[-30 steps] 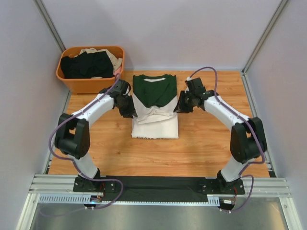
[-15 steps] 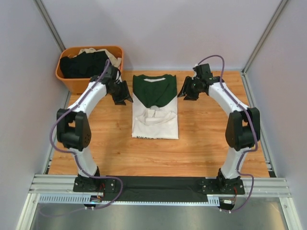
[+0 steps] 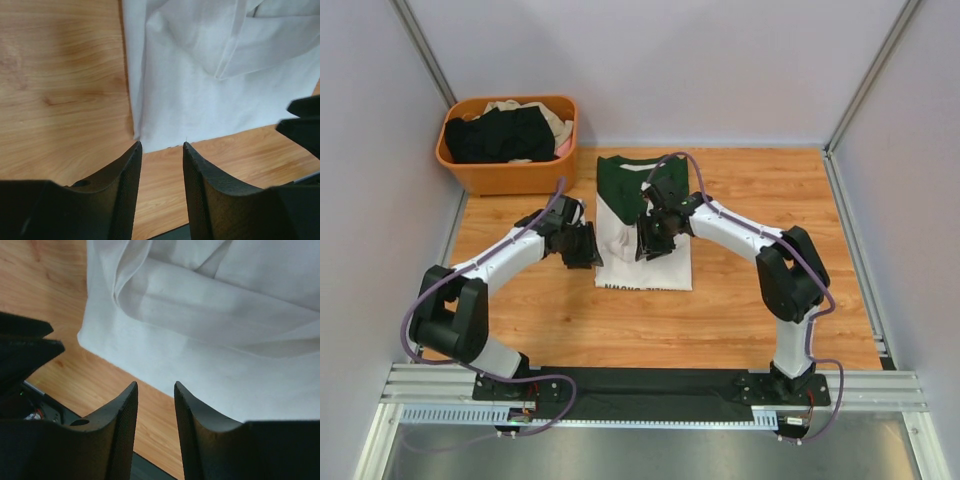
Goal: Fold and stack the t-shirts
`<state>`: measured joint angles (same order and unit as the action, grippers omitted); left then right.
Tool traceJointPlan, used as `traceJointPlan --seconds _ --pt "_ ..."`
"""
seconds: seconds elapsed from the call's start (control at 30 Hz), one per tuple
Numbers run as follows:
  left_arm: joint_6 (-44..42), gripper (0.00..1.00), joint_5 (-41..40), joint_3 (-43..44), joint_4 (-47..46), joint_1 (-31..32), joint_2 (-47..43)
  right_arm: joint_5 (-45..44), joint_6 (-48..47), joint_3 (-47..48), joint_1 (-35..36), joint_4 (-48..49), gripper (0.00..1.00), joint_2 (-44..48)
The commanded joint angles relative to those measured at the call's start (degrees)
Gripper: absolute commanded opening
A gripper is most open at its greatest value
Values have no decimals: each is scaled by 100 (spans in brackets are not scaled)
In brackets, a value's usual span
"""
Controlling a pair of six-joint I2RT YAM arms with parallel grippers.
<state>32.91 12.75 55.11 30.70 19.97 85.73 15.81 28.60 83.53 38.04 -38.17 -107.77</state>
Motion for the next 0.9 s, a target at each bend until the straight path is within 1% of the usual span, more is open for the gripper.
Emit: traceJointPlan --seconds 0.0,0.1,0.23,0.57,0.67,0.8,0.87 --pt "102 45 131 87 -855 252 91 -333 -30 576 54 -260 36 -472" --pt "199 44 166 44 -1057 384 329 -360 -30 797 142 -419 36 -772" --pt "207 40 17 -35 -1013 429 558 -508 -21 867 151 -480 35 -1018" --pt "164 38 -141 -457 -1022 438 699 -746 -170 1561 116 -753 34 -1835" --pt "76 38 -238 -510 -987 429 760 -817 -240 1921 46 -928 33 -2037" --pt "32 38 -335 -659 -969 429 831 -931 -337 2676 -112 -1236 33 -2362" --pt "-3 37 -388 -747 -943 429 848 -1054 -407 3474 -261 -1482 33 -2687"
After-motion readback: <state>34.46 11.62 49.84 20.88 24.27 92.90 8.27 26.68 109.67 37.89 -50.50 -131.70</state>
